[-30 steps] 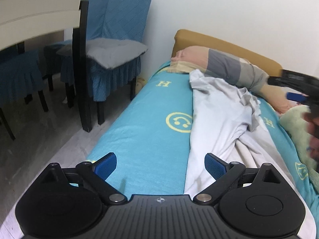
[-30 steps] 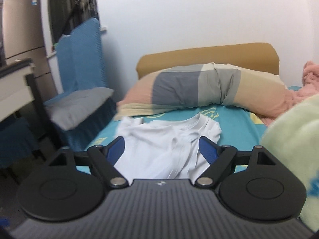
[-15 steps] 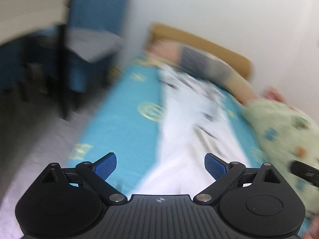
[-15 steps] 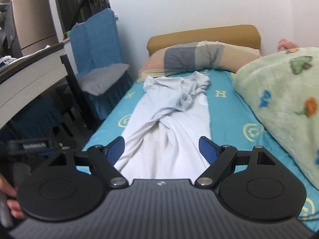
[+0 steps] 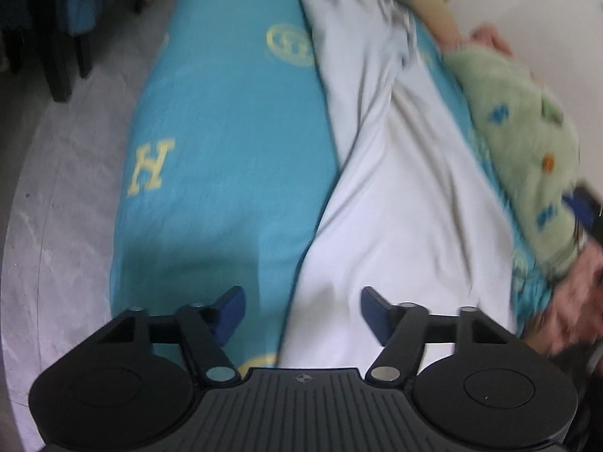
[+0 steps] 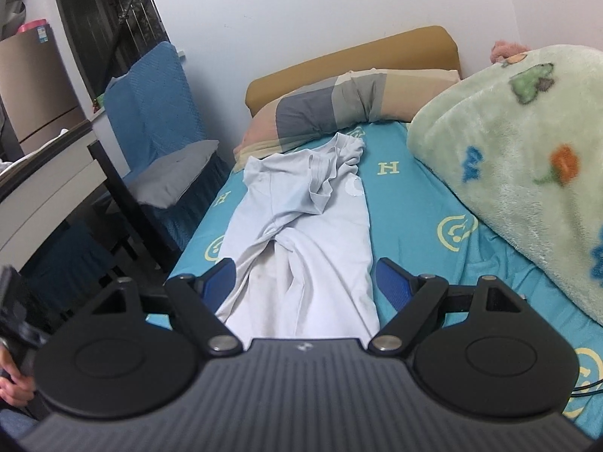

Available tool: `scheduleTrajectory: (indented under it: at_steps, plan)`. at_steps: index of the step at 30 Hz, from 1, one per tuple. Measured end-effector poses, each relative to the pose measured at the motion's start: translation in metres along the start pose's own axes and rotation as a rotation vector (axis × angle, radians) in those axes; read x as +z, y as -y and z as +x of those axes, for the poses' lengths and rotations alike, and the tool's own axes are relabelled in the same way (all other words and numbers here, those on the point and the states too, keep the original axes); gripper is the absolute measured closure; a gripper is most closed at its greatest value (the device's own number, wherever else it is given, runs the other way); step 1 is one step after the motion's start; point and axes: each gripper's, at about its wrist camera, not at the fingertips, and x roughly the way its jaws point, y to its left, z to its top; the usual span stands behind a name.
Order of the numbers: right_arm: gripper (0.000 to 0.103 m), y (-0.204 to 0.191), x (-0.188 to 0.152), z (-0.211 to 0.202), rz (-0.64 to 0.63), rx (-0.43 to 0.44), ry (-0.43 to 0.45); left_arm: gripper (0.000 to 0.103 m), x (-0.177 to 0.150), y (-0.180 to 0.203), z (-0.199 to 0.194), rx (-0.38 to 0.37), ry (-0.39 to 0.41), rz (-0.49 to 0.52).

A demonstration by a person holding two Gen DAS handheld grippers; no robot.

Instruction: Fold clothes

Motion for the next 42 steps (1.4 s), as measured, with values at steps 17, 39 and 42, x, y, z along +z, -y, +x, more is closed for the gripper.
scheduleTrajectory:
  at_steps: [17,39,42]
  plan:
    - [0.020,-0.002,0.007,-0.001,-0.026,-0.008,0.006,0.101,-0.021,0.133,-0.026,0.211,-0.089,0.441]
    - [0.020,0.076,-0.033,0.013,0.301,0.074,-0.268,0.032,-0.036,0.190,0.045,0.056,0.042,0.004]
    - [0.021,0.084,-0.043,0.019,0.367,0.056,-0.320,0.024,-0.034,0.172,0.037,0.050,0.080,-0.074]
